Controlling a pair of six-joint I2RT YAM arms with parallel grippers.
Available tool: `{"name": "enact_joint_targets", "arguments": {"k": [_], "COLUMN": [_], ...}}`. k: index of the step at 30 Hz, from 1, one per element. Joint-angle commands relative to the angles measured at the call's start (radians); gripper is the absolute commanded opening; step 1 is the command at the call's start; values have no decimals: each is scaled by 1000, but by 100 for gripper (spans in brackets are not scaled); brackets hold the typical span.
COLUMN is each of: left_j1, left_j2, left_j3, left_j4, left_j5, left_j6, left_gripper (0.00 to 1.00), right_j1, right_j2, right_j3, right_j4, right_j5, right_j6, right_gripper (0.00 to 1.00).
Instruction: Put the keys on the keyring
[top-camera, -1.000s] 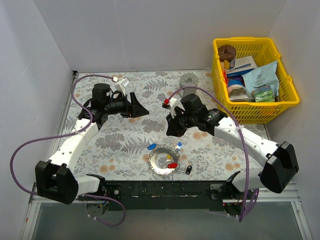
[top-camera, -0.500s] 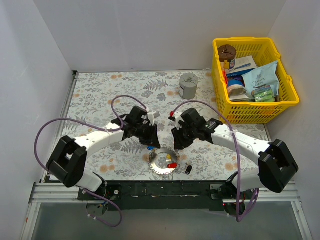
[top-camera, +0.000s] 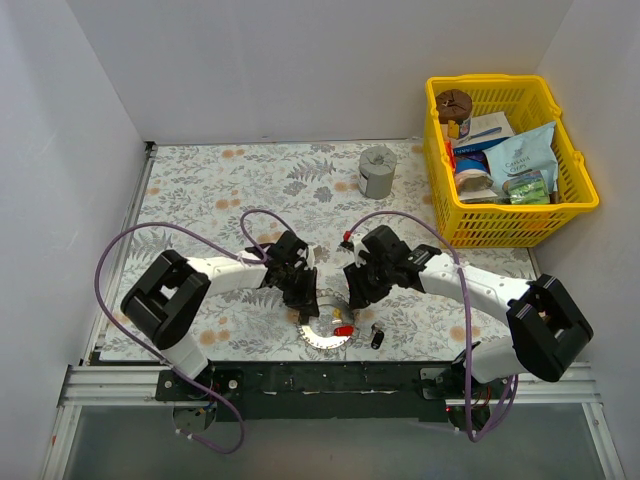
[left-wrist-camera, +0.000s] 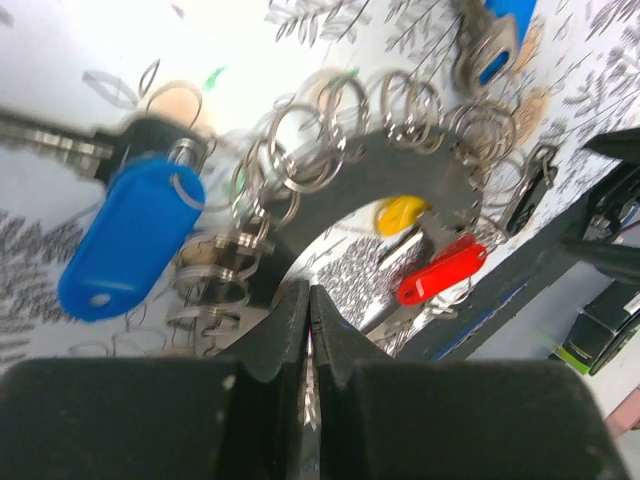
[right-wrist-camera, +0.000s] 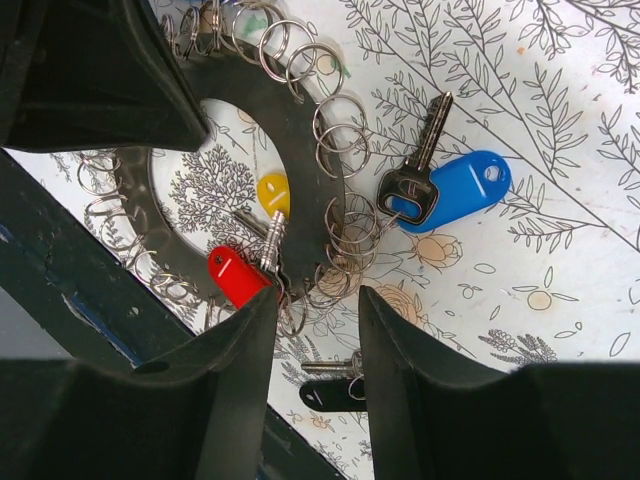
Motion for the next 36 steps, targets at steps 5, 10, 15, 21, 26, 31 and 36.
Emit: {"name": "enact_joint_targets", "arguments": {"k": [5,10,15,21,26,31,36], "left_j1": [-4,7,63,129,145,145,145], "left_j2": [90,127,159,188,190,167,110], "left_j3": [79,113,139,170,198,212,198], "left_j4": [56,21,13,12,10,3,32], "left_j5": [-77,-146,-142,-114,-85,-83,-15], "left_j6": [-38,-38,-56,-55,-23,-13,-10], "left_gripper": [0,0,0,0,0,0,9], "right_j1": [-5,-6,-6,-6,-5,-3,-5], "right_j2": [-10,-20,-27,-63,-63,-60,-46], "right_j3": [-16,-25,-35,-56,-64,-81,-105], "right_j4": [36,40,44,67,79,127,181], "right_j5": [11,22,25,37,41,26,11], "right_j6": [17,20,18,23,31,63,103], "right_gripper": [47,48,54,65,66,67,65]}}
